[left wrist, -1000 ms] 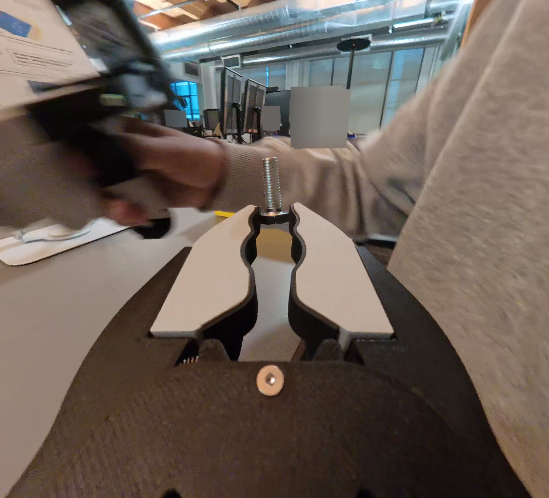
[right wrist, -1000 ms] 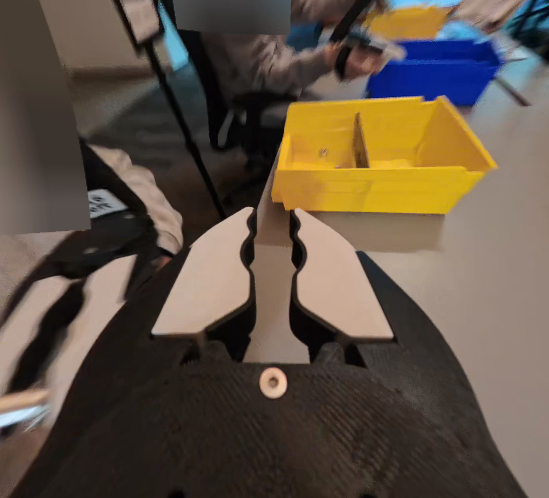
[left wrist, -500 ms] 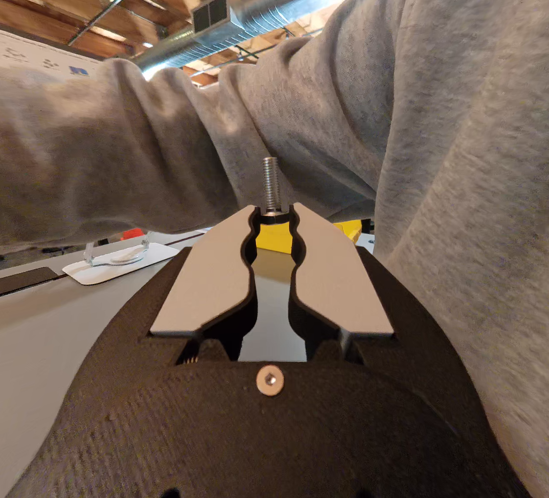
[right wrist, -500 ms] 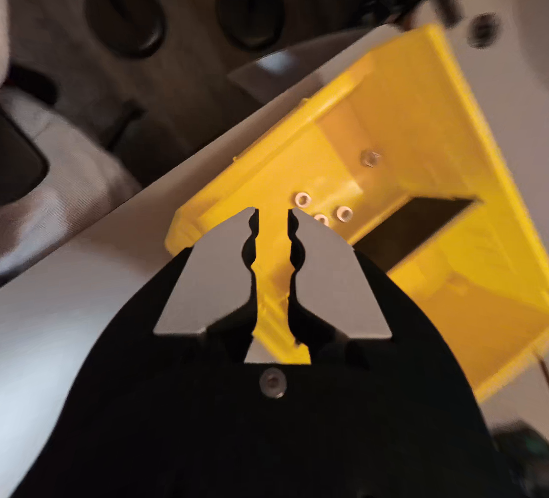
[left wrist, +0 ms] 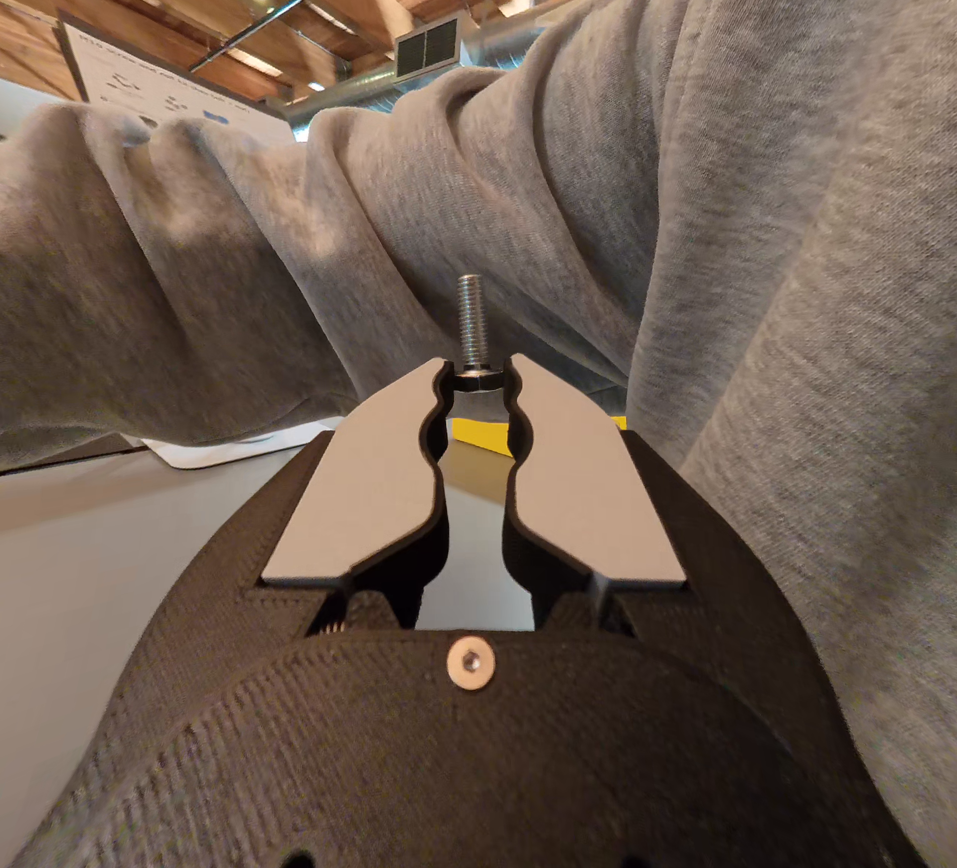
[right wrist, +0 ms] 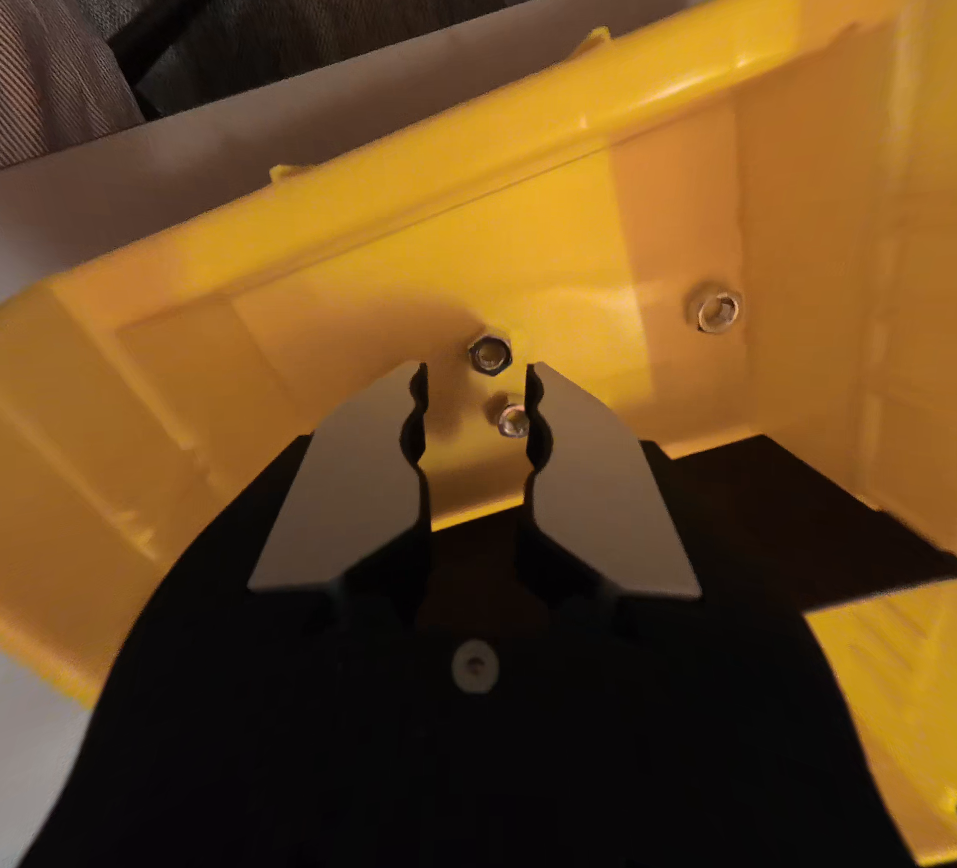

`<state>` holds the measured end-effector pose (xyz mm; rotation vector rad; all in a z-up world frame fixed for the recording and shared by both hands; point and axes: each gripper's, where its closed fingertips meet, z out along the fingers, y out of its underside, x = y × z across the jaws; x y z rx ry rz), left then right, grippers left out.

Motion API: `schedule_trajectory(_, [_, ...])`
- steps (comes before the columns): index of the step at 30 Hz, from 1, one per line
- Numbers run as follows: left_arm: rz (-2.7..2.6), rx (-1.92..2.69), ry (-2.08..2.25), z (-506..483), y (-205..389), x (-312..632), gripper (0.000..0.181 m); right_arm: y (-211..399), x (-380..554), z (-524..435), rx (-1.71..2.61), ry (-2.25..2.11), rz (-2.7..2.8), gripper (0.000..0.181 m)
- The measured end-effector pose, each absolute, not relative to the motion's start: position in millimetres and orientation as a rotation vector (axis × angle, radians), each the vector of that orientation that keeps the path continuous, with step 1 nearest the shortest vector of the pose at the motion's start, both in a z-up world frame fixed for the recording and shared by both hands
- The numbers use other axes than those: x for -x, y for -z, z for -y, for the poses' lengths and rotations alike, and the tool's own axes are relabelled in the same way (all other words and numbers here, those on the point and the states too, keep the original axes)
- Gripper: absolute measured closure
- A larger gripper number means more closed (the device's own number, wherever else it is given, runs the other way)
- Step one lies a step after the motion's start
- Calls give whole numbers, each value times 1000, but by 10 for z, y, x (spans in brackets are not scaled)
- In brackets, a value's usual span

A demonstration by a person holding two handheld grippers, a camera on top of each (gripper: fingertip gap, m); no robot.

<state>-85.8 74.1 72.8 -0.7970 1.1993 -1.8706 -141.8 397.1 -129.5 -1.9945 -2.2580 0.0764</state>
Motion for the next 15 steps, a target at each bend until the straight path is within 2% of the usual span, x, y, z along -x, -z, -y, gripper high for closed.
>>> schedule_trajectory(3, [-1198, 802, 1861, -755, -716, 843, 162, 1369, 1446, -4007, 1968, -33, 2284, 147])
schedule_trajectory(8, [-1207, 812, 1858, -761, -687, 821, 162, 1393, 1398, -4009, 1962, 43, 2293, 164])
schedule_trajectory(15, [-1248, 795, 1830, -702, -632, 796, 162, 584, 1372, -3720, 1929, -69, 2000, 164])
